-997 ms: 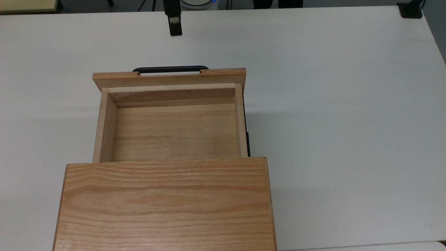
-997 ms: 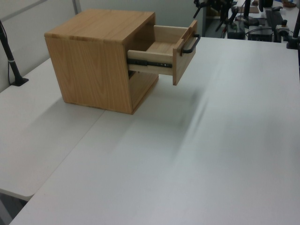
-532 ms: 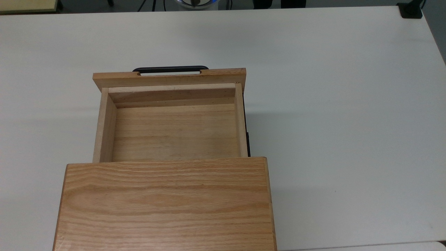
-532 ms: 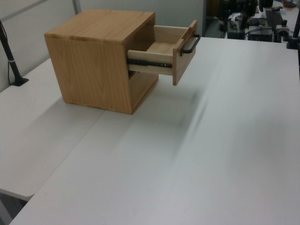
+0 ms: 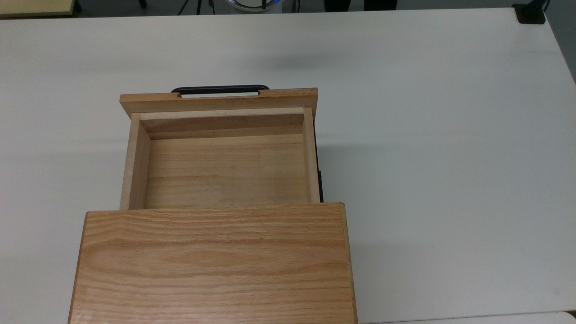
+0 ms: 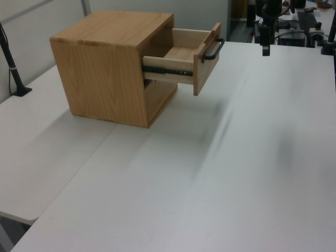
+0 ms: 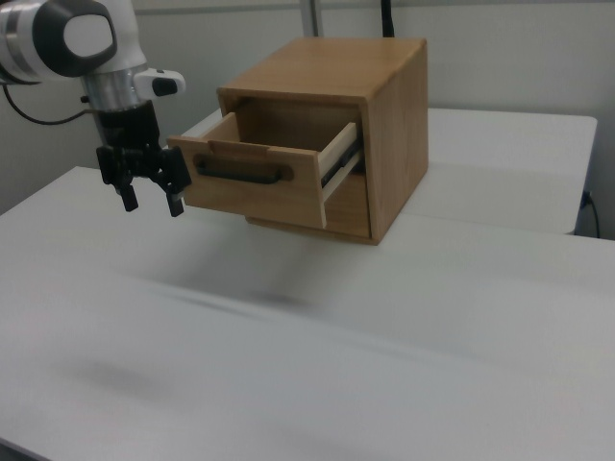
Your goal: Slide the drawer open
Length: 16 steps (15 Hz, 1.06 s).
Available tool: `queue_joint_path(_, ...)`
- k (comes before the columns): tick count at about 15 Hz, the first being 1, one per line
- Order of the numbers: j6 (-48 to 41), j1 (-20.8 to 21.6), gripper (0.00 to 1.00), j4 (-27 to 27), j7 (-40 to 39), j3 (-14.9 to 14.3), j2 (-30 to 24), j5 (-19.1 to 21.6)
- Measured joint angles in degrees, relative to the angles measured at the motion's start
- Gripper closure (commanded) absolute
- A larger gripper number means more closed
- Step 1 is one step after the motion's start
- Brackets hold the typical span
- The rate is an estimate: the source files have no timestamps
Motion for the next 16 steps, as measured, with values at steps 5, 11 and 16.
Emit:
queue_joint_path(5, 0.0, -0.1, 0.00, 0.3, -0.7, -0.1, 0.2, -0.1)
queue_joint_path(11, 4.1, -0.9, 0.00, 0.5, -0.1, -0.2, 0.6, -0.1)
queue_joint_path(16, 4.1, -5.9, 0.00, 3.6, -0.1, 3.0, 2.4, 0.3)
